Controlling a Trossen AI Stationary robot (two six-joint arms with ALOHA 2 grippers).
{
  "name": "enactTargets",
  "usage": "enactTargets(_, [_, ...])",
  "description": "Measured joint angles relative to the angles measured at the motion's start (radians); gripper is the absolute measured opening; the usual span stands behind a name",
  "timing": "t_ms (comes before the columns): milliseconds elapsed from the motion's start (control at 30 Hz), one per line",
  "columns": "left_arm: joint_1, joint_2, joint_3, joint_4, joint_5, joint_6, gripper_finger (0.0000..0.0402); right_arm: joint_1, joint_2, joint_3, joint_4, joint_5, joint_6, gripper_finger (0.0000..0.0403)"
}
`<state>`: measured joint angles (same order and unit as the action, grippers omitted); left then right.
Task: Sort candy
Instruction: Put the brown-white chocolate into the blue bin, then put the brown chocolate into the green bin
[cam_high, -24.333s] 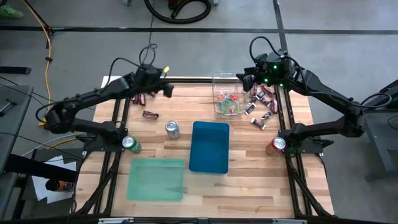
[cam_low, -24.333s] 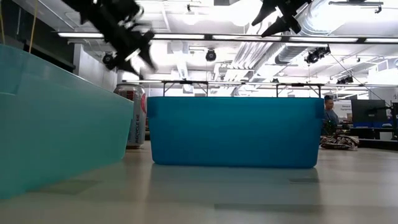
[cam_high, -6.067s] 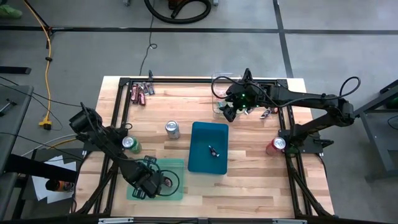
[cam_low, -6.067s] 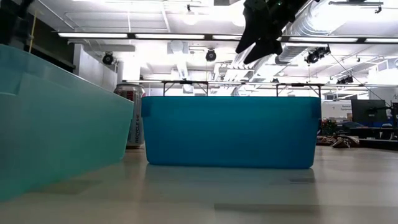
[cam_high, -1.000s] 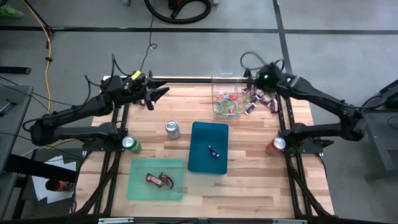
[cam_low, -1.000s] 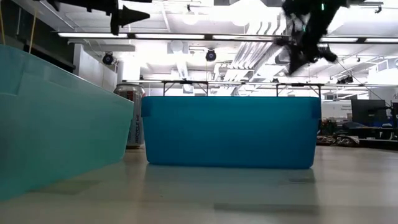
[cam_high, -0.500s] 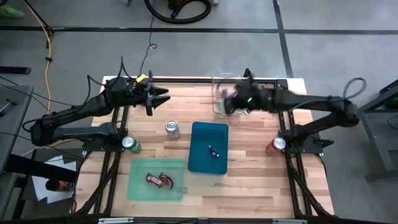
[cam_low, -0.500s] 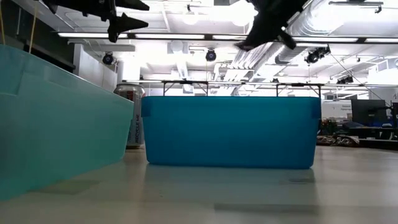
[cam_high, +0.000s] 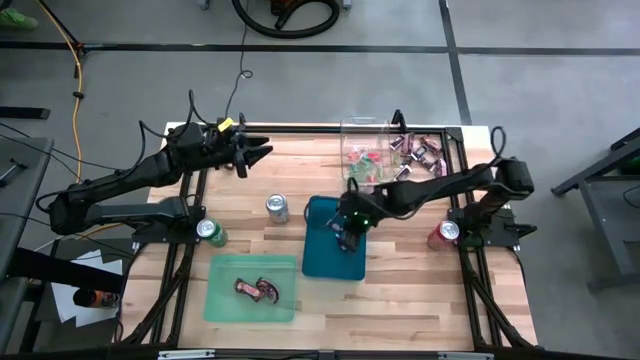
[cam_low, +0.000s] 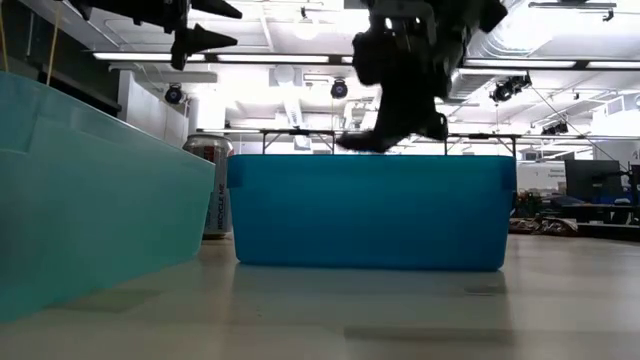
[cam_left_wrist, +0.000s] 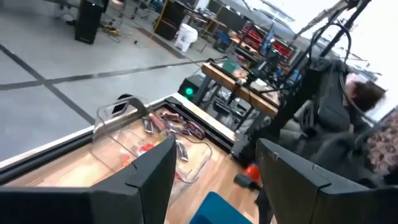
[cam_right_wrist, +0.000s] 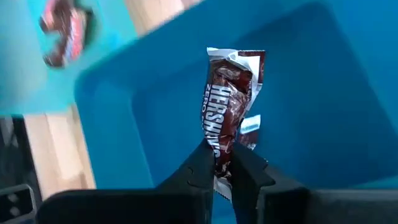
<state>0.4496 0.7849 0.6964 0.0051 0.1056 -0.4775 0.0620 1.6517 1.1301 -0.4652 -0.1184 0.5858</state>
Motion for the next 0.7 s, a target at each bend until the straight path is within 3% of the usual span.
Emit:
enactTargets(300, [0.000,0.000,0.000,0.000,-0.026,-0.054,0.0207,-0.011,0.013,0.000,-0.013,-0.015,-0.131,0.0062])
enactTargets(700, [-0.001,0.002,0.000,0.001,-0.045,-0.051,0.0207,-0.014,0.012,0.066,-0.100,-0.022,-0.233,0.0218])
